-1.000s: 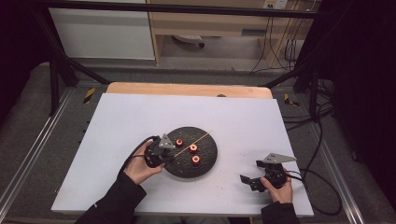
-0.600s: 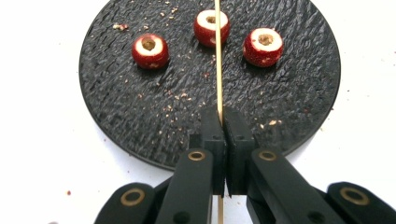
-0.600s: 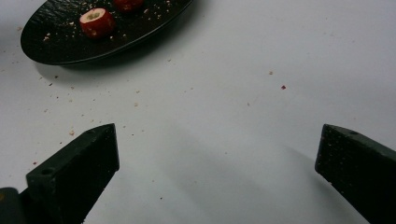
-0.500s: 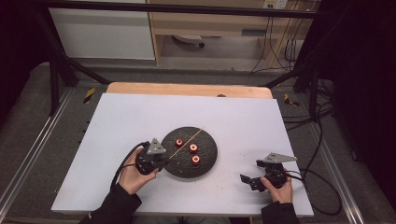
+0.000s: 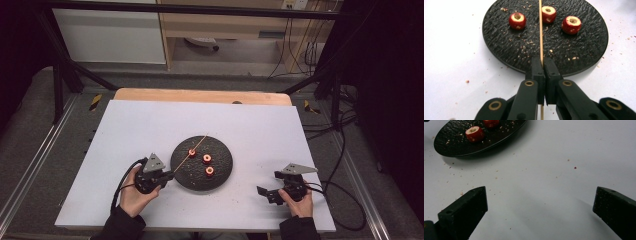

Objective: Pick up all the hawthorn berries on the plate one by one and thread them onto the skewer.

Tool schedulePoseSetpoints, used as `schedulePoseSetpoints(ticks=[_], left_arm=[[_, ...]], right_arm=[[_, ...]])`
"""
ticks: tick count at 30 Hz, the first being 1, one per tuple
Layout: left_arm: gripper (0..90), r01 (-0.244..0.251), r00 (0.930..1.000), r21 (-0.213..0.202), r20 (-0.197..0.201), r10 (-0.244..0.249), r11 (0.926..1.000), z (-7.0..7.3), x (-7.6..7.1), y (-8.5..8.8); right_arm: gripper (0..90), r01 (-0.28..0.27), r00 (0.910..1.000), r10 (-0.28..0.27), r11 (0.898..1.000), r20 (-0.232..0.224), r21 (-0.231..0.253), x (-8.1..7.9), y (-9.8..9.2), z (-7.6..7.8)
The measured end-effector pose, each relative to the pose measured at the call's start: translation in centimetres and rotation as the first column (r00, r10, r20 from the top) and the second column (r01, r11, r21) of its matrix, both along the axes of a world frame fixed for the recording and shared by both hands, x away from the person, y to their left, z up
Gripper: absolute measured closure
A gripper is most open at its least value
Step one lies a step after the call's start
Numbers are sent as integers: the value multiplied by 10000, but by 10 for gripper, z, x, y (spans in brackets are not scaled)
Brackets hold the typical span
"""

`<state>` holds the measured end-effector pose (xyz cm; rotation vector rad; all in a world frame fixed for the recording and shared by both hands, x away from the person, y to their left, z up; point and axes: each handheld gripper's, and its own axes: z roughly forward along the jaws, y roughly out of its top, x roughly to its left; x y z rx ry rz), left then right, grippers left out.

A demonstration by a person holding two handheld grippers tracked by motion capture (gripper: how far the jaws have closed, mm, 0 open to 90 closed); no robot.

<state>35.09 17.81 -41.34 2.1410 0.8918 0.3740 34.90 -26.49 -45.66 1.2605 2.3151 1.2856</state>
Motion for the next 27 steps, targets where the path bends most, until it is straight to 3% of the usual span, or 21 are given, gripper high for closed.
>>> schedulePoseSetpoints(ticks=[11, 27], left_arm=[[882, -159, 9999, -399, 50, 161, 9991, -11, -11, 22], [882, -224, 9990, -698, 358, 249, 9973, -19, -20, 40]], right_arm=[[5, 121, 9998, -125, 9996, -128, -248, 3, 7, 3], [6, -40, 9992, -3, 9942, -396, -1074, 6, 47, 19]])
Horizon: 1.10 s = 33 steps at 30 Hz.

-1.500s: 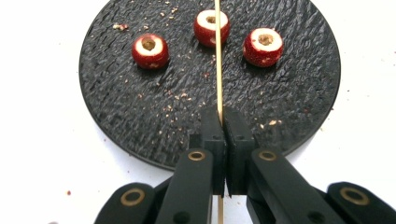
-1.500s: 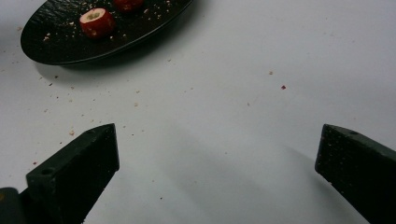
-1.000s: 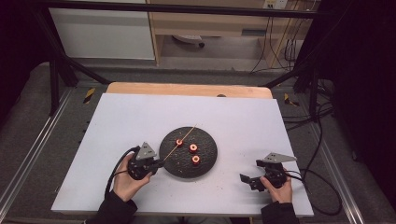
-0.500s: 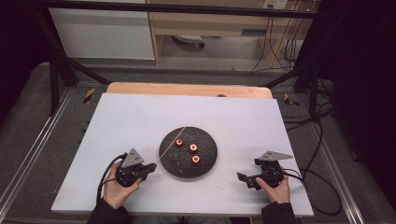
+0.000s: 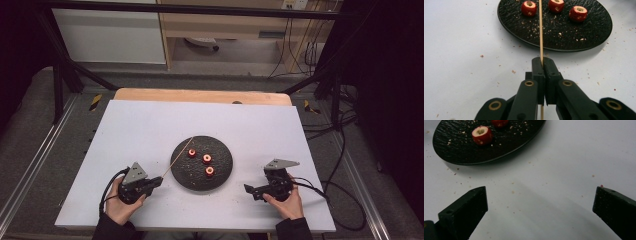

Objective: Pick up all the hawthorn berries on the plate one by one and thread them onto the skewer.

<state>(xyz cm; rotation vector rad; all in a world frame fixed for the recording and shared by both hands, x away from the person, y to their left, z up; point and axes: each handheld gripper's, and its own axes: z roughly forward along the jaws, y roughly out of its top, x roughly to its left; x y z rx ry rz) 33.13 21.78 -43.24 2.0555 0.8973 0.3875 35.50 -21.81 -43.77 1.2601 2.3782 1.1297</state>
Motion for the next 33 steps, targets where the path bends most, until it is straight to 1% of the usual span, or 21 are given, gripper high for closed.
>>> schedulePoseSetpoints(ticks=[2, 3, 6, 7, 8, 10, 12, 13, 14, 15, 17, 19, 24, 27, 28, 33], left_arm=[[881, 24, 10000, 0, 17, -24, 10000, 0, 0, 0], [881, 14, 10000, -18, 25, -14, 10000, 0, -1, 1], [881, 28, 10000, -78, 32, -27, 10000, -1, -2, 2], [881, 23, 10000, -86, 34, -23, 10000, -1, -2, 2], [881, 3, 10000, -95, 52, -2, 10000, -1, -2, 3], [881, -6, 10000, -114, 56, 7, 9999, -1, -3, 3], [882, -33, 9999, -139, 94, 34, 9999, -1, -3, 4], [881, -17, 10000, -141, 80, 18, 9999, -1, -3, 4], [881, -23, 10000, -132, 84, 24, 9999, -2, -3, 4], [881, -16, 10000, -118, 59, 17, 9999, -2, -3, 4], [882, -15, 10000, -106, 50, 16, 9999, -2, -3, 4], [881, -23, 10000, -116, 64, 24, 9999, -2, -3, 4], [881, -27, 10000, -148, 75, 29, 9999, -2, -3, 5], [881, -21, 10000, -158, 77, 22, 9999, -2, -3, 5], [881, -12, 10000, -151, 66, 13, 9999, -2, -3, 5], [881, -12, 10000, -151, 51, 13, 9999, -2, -3, 5]], right_arm=[[10, -74, 10000, 74, 10000, -37, -15, 1, 6, 4], [12, -198, 9998, 198, 9998, -36, 2, 1, 12, 8], [21, -299, 9996, 299, 9996, 8, -16, 3, 17, 13], [25, -310, 9995, 310, 9995, -6, 44, 4, 21, 15], [30, -405, 9991, 405, 9992, 75, -14, 5, 23, 16], [35, -430, 9991, 431, 9990, 28, -107, 8, 30, 20], [37, -502, 9987, 500, 9983, -94, -295, 11, 38, 22], [39, -552, 9985, 549, 9980, -82, -324, 13, 42, 22], [41, -624, 9979, 616, 9971, -207, -432, 16, 50, 25], [41, -624, 9979, 616, 9971, -207, -432, 16, 50, 25], [44, -758, 9969, 747, 9960, -242, -476, 19, 57, 28], [46, -846, 9960, 826, 9944, -341, -629, 23, 64, 30], [60, -1018, 9930, 967, 9918, -675, -767, 33, 82, 34], [71, -1155, 9906, 1076, 9887, -842, -955, 40, 93, 36], [77, -1184, 9904, 1103, 9879, -832, -998, 42, 97, 37], [124, -1384, 9864, 1282, 9854, -1025, -991, 49, 115, 40]])
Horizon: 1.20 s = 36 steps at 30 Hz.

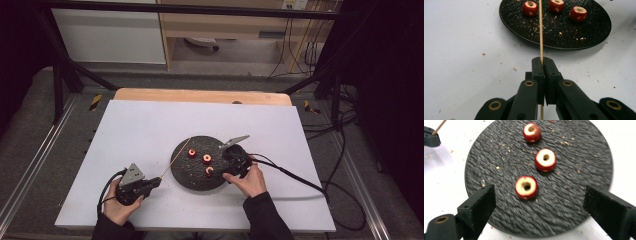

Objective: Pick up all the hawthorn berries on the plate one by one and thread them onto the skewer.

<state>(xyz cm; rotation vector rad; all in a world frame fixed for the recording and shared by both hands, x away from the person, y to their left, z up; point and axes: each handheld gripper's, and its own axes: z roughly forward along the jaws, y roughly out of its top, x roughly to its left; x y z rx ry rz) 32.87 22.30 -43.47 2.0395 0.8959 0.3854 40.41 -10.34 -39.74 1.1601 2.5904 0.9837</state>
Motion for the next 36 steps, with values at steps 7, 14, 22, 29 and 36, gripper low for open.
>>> schedulePoseSetpoints(ticks=[7, 14, 22, 29, 36], left_arm=[[882, -8, 10000, 2, -9, 8, 10000, 0, 0, 1], [881, -1, 10000, 40, -74, 1, 10000, -1, 1, 1], [881, 10, 10000, 26, -93, -9, 10000, -1, 1, 1], [881, 37, 9999, 51, -103, -37, 10000, -1, 1, 1], [881, 51, 9999, 69, -115, -50, 10000, -1, 1, 1]], right_arm=[[201, -225, 9988, 211, 9993, -447, -312, 10, 18, -2], [303, -752, 9932, 658, 9924, -958, -974, 18, 28, -9], [431, -1098, 9860, 920, 9859, -1389, -1262, 25, 37, -11], [518, -1231, 9812, 992, 9823, -1657, -1409, 29, 37, -14], [570, -1186, 9765, 908, 9836, -1953, -1357, 31, 38, -16]])
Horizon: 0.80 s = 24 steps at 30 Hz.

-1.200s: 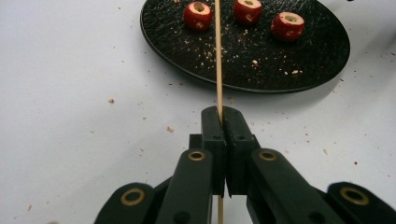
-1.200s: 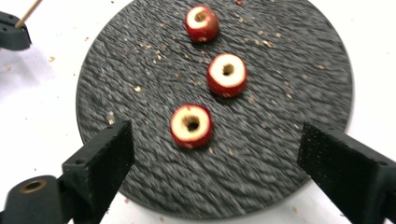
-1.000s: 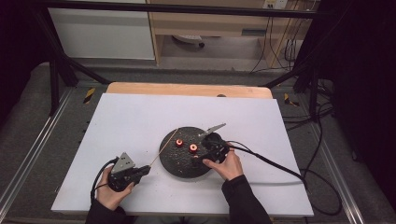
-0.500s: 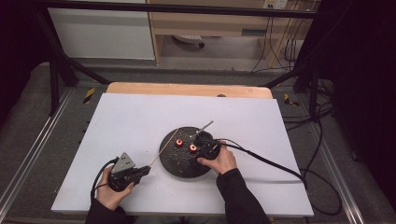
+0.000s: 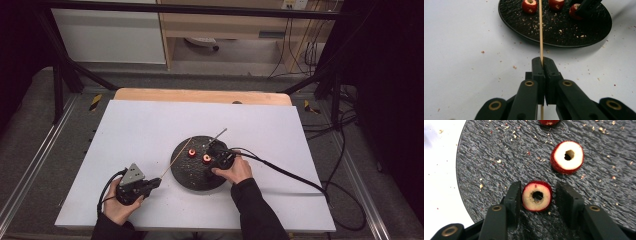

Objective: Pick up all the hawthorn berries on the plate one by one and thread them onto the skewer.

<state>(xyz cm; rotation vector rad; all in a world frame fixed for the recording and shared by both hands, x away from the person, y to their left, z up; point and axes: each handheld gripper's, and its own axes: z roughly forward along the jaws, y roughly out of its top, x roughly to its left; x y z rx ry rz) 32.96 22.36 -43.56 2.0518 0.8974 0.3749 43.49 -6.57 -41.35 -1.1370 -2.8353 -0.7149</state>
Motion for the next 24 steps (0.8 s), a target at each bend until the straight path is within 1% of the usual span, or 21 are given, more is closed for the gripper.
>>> schedulePoseSetpoints(ticks=[2, 4, 6, 9, 12, 16, 20, 24], left_arm=[[881, 9, 10000, -6, -1, -9, 10000, 0, 0, 0], [881, 23, 10000, 0, 5, -23, 10000, 0, 0, 0], [881, 19, 10000, -10, 11, -19, 10000, 0, 0, 0], [881, 16, 10000, -27, 34, -16, 10000, 0, -1, 0], [881, 11, 10000, -28, 39, -11, 10000, 0, -1, 0], [881, 4, 10000, -28, 74, -4, 10000, 1, -1, 0], [881, -2, 10000, -20, 93, 2, 10000, 1, -2, 0], [881, 4, 10000, -92, 70, -4, 10000, 1, -2, -1]], right_arm=[[590, -77, 10000, 77, 10000, -25, -48, 1, 0, -1], [607, -21, 9999, 21, 10000, -117, -48, 0, 0, -1], [610, 58, 9999, -58, 10000, -141, -27, 0, 1, -1], [612, 31, 9998, -31, 10000, -172, -41, 1, 0, 0], [614, 175, 9998, -174, 9998, -106, 131, 0, -1, 3], [615, 421, 9991, -422, 9979, 13, 496, -2, -5, 11], [616, 667, 9974, -686, 9946, 208, 791, -6, -9, 19], [617, 830, 9957, -870, 9907, 332, 1080, -10, -10, 24]])
